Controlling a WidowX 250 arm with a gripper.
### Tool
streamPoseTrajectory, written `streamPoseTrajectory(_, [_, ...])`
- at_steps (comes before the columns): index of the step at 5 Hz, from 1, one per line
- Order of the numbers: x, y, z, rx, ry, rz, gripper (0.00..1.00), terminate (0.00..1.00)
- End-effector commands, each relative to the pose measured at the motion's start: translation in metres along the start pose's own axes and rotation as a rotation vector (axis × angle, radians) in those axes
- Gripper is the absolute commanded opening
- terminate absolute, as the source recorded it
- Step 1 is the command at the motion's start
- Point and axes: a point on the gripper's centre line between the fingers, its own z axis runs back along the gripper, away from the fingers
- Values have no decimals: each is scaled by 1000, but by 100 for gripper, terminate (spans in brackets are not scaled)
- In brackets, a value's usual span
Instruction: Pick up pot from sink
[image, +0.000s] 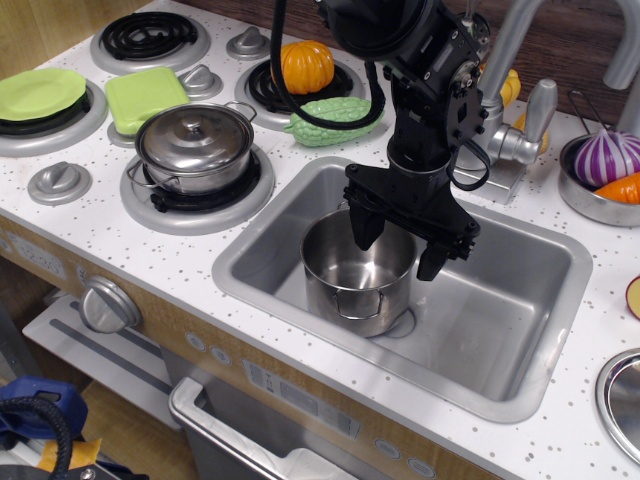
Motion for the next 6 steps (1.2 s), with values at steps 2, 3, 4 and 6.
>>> streamPoseTrajectory(2, [-2,-4,-7,-12,-16,-5,100,0])
streamPoseTrajectory(3, [-5,-5,-15,-14,-29,-30,100,0])
streamPoseTrajectory(4, [-6,-4,-23,-39,-59,-7,100,0])
streamPoseTrajectory(6, [-10,-2,-32,-68,-97,18,0,0])
